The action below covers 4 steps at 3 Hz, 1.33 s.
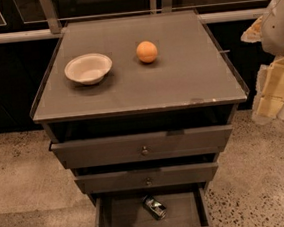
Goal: Pick green can from bottom drawer and place on counter
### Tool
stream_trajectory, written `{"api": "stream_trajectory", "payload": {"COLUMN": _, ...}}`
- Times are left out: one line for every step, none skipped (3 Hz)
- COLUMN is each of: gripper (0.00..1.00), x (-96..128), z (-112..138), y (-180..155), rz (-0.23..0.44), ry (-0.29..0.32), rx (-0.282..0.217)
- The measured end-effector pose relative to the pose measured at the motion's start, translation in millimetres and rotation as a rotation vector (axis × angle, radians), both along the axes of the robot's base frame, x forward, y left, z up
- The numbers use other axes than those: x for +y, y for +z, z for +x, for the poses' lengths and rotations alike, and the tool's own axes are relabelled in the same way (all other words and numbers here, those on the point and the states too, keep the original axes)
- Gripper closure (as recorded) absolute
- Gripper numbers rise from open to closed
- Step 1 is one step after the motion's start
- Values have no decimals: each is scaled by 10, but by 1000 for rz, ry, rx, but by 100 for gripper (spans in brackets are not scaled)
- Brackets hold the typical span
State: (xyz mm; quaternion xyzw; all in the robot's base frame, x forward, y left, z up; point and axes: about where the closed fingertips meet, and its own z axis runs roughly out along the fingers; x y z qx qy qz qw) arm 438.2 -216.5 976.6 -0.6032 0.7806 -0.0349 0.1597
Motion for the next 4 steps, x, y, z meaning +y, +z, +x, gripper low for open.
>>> {"api": "stream_trajectory", "payload": {"gripper": 0, "x": 5, "z": -11, "y": 8, "rz": 3, "ry": -2, "rx": -14}}
{"api": "stream_trajectory", "payload": {"gripper": 0, "x": -30, "z": -165, "y": -264, "rz": 77, "ry": -10, "rx": -17}}
{"api": "stream_trajectory", "payload": {"gripper": 0, "x": 9, "z": -421, "y": -911, "rz": 244, "ry": -33, "rx": -5}}
{"api": "stream_trajectory", "payload": {"gripper": 0, "x": 172, "z": -601, "y": -1862, "rz": 465, "ry": -72, "rx": 50}}
